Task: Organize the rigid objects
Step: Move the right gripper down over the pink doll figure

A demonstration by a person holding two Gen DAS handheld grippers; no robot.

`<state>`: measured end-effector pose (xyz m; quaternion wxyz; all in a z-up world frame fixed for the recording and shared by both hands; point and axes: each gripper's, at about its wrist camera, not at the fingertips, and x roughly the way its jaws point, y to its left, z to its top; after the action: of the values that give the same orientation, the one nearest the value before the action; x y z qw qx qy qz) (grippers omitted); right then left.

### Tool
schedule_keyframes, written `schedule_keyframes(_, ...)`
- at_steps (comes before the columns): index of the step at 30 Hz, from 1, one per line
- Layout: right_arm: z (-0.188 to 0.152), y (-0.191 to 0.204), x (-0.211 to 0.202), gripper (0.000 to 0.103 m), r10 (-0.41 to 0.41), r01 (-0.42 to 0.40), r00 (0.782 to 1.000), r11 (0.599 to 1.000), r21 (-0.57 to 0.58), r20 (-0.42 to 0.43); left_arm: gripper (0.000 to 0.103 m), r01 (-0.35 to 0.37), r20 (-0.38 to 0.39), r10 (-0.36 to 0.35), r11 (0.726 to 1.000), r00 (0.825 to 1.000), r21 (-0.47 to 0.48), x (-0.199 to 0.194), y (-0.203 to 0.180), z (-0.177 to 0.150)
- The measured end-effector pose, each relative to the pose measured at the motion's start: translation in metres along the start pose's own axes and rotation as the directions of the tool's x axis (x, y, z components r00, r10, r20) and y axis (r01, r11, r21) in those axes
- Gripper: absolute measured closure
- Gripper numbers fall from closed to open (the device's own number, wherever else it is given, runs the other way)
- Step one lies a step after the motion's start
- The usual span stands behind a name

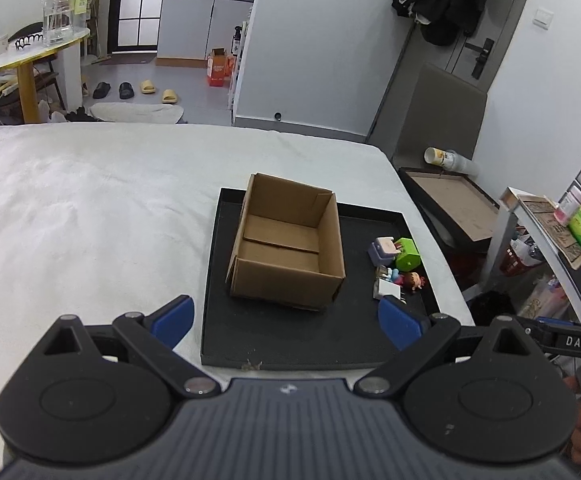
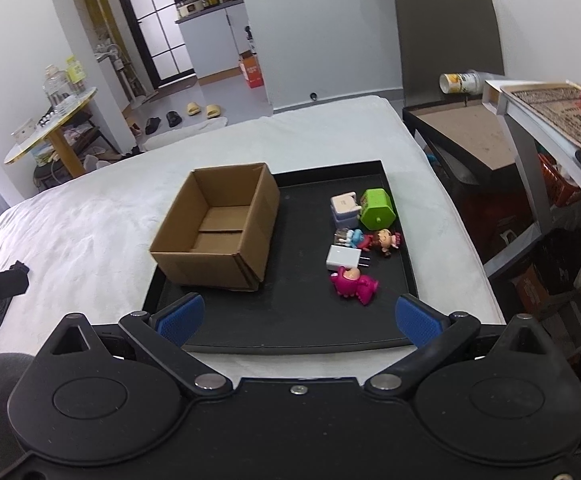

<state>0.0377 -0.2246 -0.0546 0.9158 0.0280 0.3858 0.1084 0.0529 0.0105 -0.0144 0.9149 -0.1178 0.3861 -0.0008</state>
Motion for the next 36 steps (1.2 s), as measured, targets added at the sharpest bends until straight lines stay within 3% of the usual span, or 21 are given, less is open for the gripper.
schedule_keyframes(20,0.012,-0.033,0.048,0.000,-0.055,0.057,0.998,0.994,0.092,-0.017,0.006,-0.062,-0.113,0.050,0.992,0.992,-0.108,0.105,0.013,0.029)
schedule_keyframes(28,0.017,-0.044,0.074,0.000,-0.065,0.067,0.998,0.988,0.140,-0.022,0.008,-0.122,-0.113,0.102,0.975,0.988,-0.187,0.154,0.027,0.038)
schedule_keyframes(36,0.021,-0.056,0.108,0.001,-0.078,0.088,0.995,0.978,0.187,-0.063,0.019,-0.178,-0.154,0.144,0.954,0.978,-0.240,0.205,0.044,0.041)
